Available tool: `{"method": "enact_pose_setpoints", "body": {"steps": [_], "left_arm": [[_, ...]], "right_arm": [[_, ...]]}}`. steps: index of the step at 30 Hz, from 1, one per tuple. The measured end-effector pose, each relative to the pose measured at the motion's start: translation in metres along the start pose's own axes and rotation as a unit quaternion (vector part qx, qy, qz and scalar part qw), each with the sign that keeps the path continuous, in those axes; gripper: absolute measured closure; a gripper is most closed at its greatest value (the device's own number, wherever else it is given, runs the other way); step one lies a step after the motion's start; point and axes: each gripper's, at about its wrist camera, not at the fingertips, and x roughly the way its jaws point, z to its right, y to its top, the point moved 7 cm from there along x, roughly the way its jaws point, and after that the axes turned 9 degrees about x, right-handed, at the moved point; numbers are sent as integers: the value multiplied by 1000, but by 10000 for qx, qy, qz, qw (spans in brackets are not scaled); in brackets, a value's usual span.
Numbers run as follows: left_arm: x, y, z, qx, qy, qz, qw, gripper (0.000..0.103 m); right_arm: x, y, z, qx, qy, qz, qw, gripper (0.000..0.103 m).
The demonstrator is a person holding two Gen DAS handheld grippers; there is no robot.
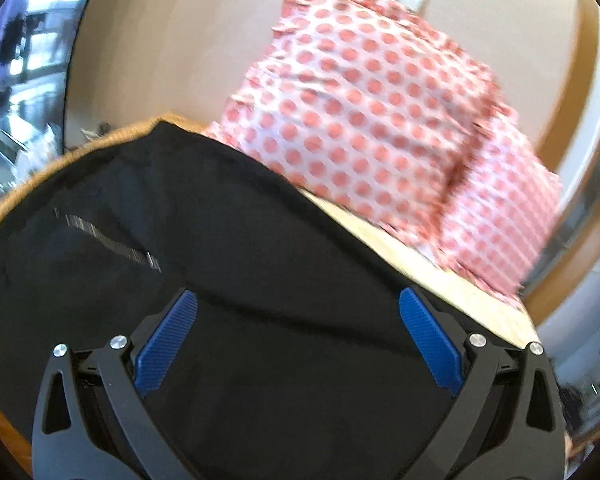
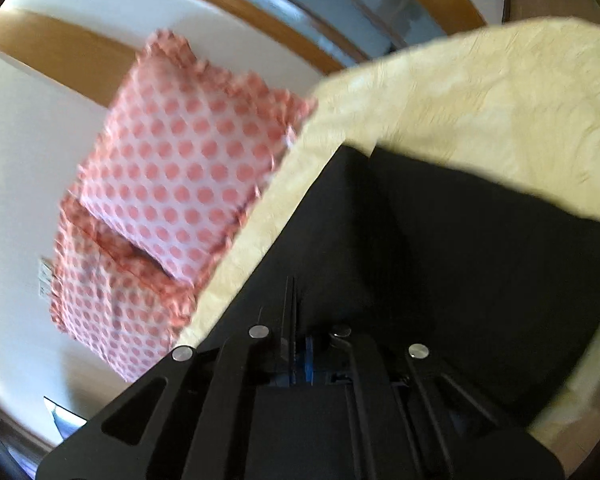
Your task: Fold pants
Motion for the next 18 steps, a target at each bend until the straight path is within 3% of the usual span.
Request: {"method": "enact_pose_setpoints", "body": {"steps": [3,7,9,12,13,15,16,18], "left_arm": [[34,33,-5,73,205,-218,9995,3],[102,65,-21,-426,384,-794,9952,7],[144,74,-27,-515,632,-1190,9895,11],[195,82,-32,-195,1206,-1664,9785,19],[207,82,-35,-155,1401,-1779,9739,29],[227,76,-46,-430,1481,-2007,9674,59],[233,70,-51,-764,1276,-2092,9665,89],[223,68,-59,-1090,1159,-1891,9690,91]], "right_arm": [[-1,1,6,106,3,-2,9999,100],[4,4,9,149,35,-56,9999,100],[5,5,7,72,32,-69,9999,100],[5,8,6,-15,21,-89,10000,100],[5,8,6,-11,34,-98,9999,100],[5,8,5,-67,41,-101,9999,100],[5,9,4,-110,21,-100,9999,100],[6,10,3,-185,-14,-112,9998,100]]}}
